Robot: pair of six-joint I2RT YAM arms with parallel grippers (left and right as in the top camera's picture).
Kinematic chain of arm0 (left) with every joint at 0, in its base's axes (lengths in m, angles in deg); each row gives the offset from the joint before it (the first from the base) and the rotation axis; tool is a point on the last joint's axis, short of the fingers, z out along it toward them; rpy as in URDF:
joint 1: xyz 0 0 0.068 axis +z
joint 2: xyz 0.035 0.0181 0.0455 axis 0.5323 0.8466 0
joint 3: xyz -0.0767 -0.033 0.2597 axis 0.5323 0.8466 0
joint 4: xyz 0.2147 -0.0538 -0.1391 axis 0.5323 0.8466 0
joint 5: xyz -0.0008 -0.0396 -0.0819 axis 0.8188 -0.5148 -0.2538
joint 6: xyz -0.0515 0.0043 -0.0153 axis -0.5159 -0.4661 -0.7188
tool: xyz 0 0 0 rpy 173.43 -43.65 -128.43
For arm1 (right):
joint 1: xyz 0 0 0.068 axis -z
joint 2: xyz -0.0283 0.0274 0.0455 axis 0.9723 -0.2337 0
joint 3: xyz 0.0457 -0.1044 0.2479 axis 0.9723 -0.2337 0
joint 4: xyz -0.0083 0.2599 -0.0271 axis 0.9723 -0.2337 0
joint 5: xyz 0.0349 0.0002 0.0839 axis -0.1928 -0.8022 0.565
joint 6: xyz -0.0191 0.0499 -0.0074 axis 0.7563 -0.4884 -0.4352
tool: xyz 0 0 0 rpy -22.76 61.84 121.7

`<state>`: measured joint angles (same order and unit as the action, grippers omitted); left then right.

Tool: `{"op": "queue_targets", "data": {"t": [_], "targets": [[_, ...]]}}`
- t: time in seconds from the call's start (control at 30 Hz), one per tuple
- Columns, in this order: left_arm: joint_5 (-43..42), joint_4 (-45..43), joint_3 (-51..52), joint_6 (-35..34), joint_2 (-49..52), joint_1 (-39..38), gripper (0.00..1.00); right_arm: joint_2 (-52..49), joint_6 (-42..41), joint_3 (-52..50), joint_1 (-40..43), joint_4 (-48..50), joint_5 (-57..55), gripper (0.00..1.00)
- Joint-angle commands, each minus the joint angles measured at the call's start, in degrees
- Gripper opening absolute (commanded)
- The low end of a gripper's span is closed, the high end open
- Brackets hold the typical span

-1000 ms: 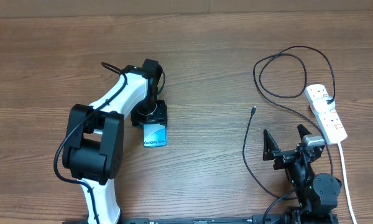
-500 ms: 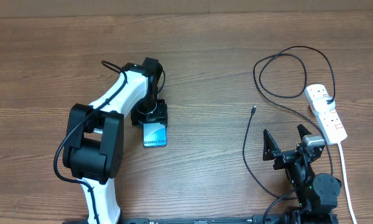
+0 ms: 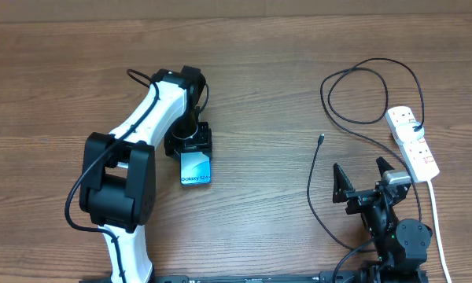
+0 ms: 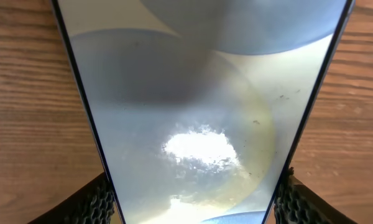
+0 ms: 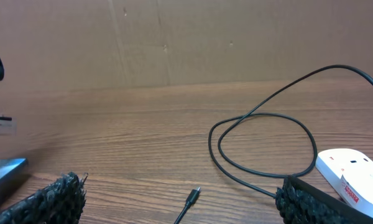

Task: Plug charger to phone and switch on socket
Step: 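Lift the smartphone with the left gripper and tilt it upright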

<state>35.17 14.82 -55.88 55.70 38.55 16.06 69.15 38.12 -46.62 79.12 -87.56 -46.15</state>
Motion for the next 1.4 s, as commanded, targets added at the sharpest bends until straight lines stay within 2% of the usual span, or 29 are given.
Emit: {"op": "queue_targets", "data": {"t": [0.0, 0.53, 0.87, 1.37], "targets": [[-3.9, 1.5, -3.8, 0.3, 0.3, 0.1, 0.53, 0.6, 0.3, 0.6, 0.0, -0.3, 0.0, 1.0], [-11.2, 11.2, -11.6, 2.0, 0.3, 0.1, 0.53, 0.6, 0.3, 0.6, 0.0, -0.3, 0.0, 1.0], [-21.4, 13.9, -12.0, 4.0, 0.3, 1.8, 0.51, 0.6, 0.3, 0.6, 0.0, -0.3, 0.0, 1.0], [-26.1, 17.5, -12.0, 6.9, 0.3, 6.0, 0.49, 0.6, 0.3, 0.6, 0.0, -0.3, 0.0, 1.0]]}}
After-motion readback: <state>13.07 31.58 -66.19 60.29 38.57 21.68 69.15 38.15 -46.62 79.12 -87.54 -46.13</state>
